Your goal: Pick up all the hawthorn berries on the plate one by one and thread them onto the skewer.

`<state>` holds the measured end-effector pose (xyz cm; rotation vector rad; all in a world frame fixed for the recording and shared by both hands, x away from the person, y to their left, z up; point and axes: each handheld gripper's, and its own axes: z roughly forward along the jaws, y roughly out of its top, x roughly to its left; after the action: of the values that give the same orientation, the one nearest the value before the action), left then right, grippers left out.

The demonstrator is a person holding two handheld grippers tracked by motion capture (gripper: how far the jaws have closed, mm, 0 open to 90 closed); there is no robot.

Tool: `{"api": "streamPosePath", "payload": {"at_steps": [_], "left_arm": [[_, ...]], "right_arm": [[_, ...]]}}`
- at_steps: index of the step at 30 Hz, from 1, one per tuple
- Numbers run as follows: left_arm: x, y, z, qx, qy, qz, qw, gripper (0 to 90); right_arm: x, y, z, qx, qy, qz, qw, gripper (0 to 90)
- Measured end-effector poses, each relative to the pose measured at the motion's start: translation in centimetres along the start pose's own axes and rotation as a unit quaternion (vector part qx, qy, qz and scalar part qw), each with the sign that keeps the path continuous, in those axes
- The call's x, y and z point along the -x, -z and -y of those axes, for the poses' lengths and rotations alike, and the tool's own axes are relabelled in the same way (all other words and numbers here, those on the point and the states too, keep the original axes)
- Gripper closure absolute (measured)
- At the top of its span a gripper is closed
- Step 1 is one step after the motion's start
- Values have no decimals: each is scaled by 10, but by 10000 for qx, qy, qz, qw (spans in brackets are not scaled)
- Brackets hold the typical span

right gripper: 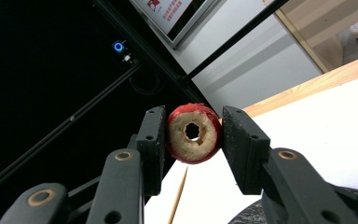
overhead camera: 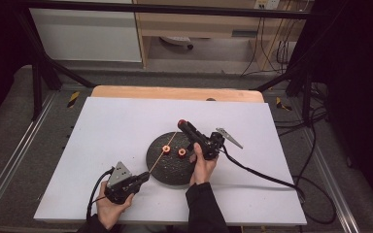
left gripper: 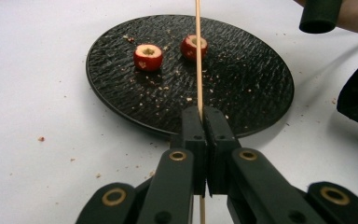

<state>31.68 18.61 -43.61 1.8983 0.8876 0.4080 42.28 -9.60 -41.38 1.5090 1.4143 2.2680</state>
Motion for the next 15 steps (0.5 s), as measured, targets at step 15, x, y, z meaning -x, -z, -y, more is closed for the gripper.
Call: {"api": "streamPosePath", "payload": {"at_steps": [15], "left_arm": [[3,-2,-1,17,-19,16,10000,887]], "right_arm": [[2,-1,7,62,-76,-24,9999,615]]}}
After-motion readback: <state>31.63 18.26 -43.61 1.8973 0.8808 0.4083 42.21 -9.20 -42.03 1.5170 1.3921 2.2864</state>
